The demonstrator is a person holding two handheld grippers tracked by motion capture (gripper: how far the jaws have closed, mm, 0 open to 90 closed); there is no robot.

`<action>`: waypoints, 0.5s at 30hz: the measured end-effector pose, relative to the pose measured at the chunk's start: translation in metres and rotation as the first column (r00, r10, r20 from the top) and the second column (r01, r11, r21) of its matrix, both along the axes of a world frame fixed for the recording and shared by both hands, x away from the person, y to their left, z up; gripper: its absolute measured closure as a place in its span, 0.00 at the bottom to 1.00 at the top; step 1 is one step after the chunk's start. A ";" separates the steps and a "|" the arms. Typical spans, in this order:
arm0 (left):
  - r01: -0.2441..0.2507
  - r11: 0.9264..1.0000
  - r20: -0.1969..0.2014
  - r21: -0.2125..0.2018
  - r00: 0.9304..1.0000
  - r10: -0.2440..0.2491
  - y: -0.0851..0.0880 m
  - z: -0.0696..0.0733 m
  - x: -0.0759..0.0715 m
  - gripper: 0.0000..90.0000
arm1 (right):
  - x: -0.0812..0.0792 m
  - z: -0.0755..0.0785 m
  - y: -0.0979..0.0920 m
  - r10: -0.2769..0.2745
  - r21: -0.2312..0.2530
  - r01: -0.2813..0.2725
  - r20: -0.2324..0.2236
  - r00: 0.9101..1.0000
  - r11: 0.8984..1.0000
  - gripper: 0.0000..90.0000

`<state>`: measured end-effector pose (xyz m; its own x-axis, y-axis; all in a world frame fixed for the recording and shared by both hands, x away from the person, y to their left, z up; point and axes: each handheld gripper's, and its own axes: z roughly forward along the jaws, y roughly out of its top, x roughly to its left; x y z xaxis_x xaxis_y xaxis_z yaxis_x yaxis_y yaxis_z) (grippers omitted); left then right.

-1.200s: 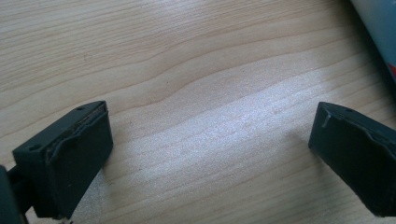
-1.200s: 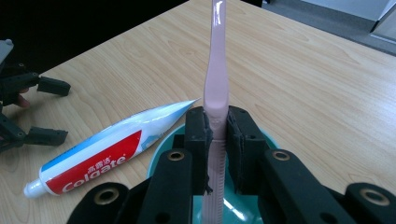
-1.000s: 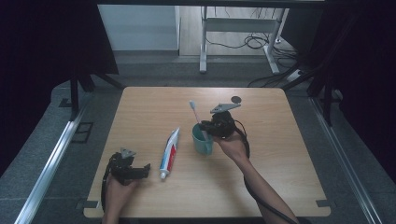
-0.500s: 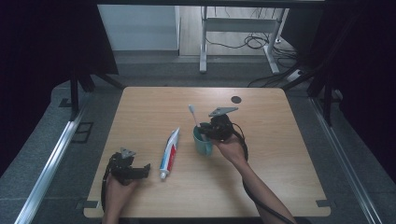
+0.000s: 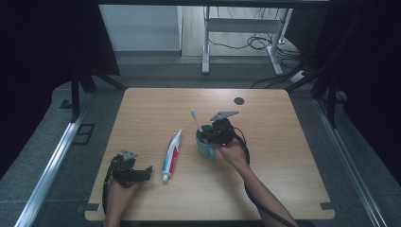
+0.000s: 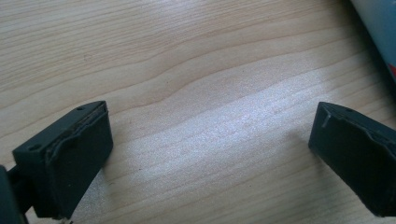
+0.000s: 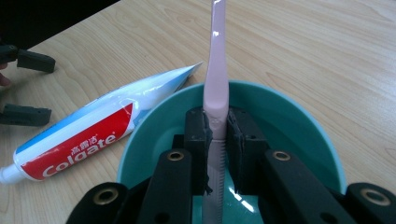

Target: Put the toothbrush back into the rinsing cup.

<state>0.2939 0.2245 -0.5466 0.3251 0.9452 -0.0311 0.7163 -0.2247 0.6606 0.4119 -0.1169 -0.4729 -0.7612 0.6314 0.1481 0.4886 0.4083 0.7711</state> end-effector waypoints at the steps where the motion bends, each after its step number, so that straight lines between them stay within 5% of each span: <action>1: 0.000 1.000 0.000 0.000 1.000 0.000 0.000 0.000 0.000 0.00 | 0.000 -0.001 0.000 -0.001 0.000 0.001 -0.002 1.000 1.000 0.87; 15: 0.001 1.000 0.000 0.001 1.000 -0.001 0.000 0.000 0.000 0.00 | 0.000 -0.003 -0.001 0.003 -0.004 -0.003 -0.011 1.000 1.000 0.85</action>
